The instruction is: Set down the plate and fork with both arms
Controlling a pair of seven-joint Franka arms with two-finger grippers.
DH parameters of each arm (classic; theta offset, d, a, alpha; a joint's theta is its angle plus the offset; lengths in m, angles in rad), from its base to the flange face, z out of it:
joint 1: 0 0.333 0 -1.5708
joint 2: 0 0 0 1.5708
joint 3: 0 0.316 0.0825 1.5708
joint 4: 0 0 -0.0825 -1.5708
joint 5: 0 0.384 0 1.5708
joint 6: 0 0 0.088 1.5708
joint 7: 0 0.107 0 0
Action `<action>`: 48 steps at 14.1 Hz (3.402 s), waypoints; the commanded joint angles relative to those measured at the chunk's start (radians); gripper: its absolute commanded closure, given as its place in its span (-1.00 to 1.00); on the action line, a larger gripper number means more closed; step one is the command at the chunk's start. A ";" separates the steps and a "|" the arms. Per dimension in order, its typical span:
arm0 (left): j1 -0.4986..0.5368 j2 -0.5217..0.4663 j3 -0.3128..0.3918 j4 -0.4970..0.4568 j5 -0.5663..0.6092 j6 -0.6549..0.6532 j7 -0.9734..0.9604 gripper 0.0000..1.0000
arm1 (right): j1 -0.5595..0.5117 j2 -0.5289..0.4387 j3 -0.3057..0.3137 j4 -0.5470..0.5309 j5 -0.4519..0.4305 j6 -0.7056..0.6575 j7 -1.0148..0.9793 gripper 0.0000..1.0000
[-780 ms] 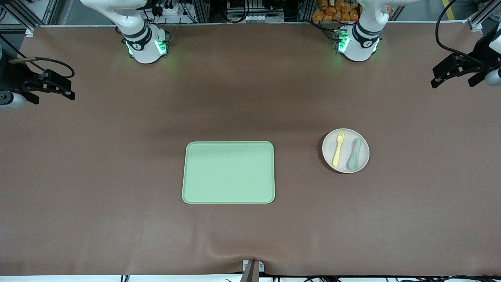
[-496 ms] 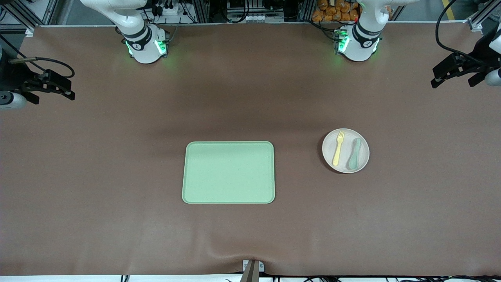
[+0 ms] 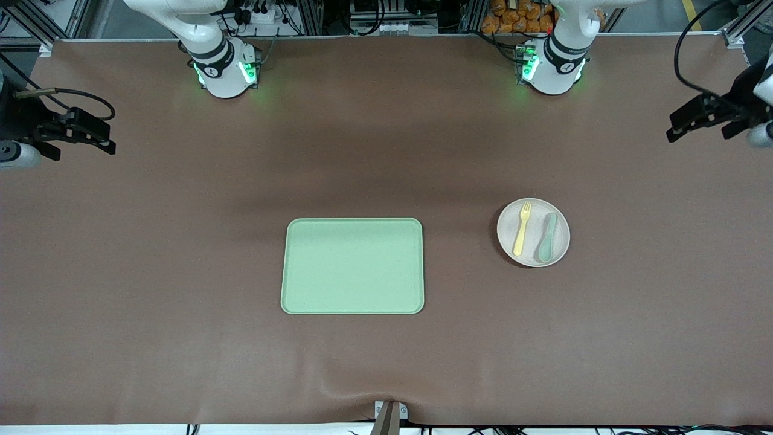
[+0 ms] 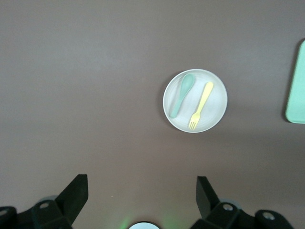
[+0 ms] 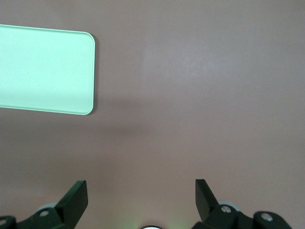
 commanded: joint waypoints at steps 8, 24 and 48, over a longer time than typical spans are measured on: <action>0.024 0.143 -0.006 -0.492 0.003 0.681 0.035 -1.00 | -0.008 -0.003 0.002 0.002 0.010 -0.009 -0.013 -1.00; 0.025 0.427 -0.058 -0.560 -0.130 0.998 0.036 -0.33 | -0.008 -0.003 0.002 0.002 0.010 -0.011 -0.013 -1.00; 0.059 0.470 -0.129 -0.497 -0.294 1.003 0.045 1.00 | -0.016 -0.001 0.002 0.002 0.013 -0.011 -0.013 -1.00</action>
